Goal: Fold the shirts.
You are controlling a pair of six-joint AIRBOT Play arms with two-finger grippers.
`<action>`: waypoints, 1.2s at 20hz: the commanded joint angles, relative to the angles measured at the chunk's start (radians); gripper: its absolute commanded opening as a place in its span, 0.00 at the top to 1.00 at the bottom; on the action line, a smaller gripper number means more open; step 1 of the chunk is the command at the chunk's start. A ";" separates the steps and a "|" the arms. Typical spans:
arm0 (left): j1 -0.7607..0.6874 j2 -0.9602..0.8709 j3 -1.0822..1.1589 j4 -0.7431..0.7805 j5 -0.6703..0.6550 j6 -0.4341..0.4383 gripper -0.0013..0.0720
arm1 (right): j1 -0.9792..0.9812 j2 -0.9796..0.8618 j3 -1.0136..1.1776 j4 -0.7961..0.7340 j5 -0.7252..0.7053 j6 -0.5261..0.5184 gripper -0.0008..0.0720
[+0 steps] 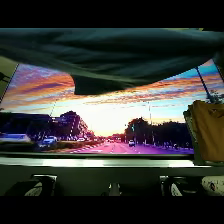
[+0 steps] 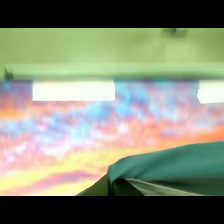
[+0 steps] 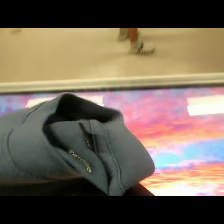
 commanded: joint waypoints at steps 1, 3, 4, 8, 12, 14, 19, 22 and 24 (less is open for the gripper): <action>0.028 0.006 0.138 0.008 0.002 0.024 0.95 | -0.005 0.126 0.036 -0.062 0.130 0.061 0.95; 0.028 -0.006 0.132 0.008 0.019 0.026 0.95 | -0.005 0.144 0.036 -0.084 0.206 0.061 0.95; 0.028 -0.017 0.124 0.008 0.033 0.026 0.95 | -0.005 0.140 0.035 -0.100 0.266 0.067 0.95; 0.027 -0.151 0.060 -0.073 0.057 0.026 0.95 | -0.005 0.039 -0.060 -0.108 0.589 0.140 0.95; -0.037 -0.396 -0.090 -0.230 0.199 0.089 0.95 | -0.005 -0.006 -0.456 -0.077 0.422 0.156 0.95; -0.093 -0.558 -0.137 -0.230 0.232 0.082 0.95 | -0.005 -0.027 -0.612 -0.059 0.286 0.205 0.95; -0.150 -0.811 -0.136 -0.228 -0.024 -0.076 0.00 | -0.005 -0.064 -0.686 0.016 0.220 0.237 0.95; -0.050 -0.763 -0.138 -0.229 -0.229 -0.035 0.00 | -0.005 -0.064 -0.686 0.013 0.228 0.213 0.95; 0.020 -0.671 -0.225 -0.229 -0.317 -0.021 0.00 | -0.005 -0.064 -0.686 0.013 0.227 0.202 0.95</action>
